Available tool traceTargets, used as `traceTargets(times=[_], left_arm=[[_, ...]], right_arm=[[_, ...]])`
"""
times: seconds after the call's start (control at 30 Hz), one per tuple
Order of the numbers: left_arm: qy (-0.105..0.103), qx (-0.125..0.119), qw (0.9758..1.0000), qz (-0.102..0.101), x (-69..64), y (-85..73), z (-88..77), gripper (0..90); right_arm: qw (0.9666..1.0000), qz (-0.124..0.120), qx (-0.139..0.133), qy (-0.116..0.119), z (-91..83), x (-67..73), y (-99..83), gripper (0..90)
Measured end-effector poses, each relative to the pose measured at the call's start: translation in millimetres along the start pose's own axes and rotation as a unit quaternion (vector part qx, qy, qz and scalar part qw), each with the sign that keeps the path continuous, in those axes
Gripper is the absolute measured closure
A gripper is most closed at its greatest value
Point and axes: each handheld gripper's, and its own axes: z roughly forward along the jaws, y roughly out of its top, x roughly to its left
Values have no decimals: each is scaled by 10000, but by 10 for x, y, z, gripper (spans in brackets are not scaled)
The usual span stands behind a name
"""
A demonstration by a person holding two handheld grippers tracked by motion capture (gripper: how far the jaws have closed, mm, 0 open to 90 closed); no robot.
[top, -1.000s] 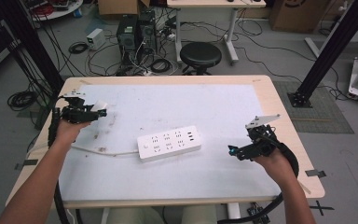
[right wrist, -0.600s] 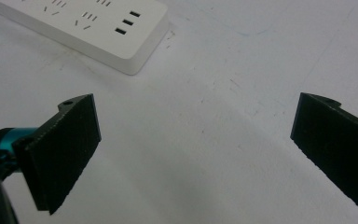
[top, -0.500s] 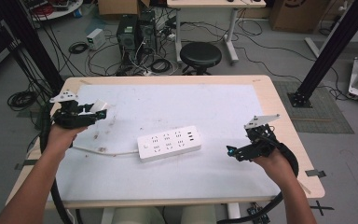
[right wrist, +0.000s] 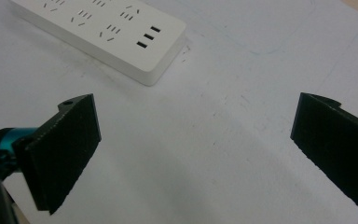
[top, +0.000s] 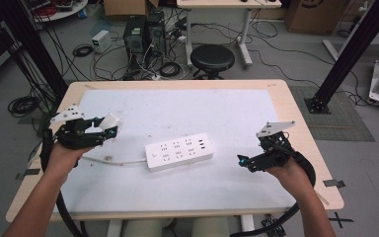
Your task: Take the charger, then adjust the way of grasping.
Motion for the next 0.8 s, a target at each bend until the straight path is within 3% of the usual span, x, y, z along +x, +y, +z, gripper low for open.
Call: traceTargets(times=[0.27, 0.5, 0.8], left_arm=[[-203, 6, 9994, 275, -140, 25, 1, 425], [-369, -6, 9982, 464, -216, -20, 37, 426], [-695, 13, 9933, 919, -388, -13, 121, 426]], right_arm=[[10000, -50, -18, 26, 18, 0, 36, 12], [9999, 85, -92, 98, 77, 20, 57, 12], [9996, 62, -157, 208, 118, 59, 120, 12]])
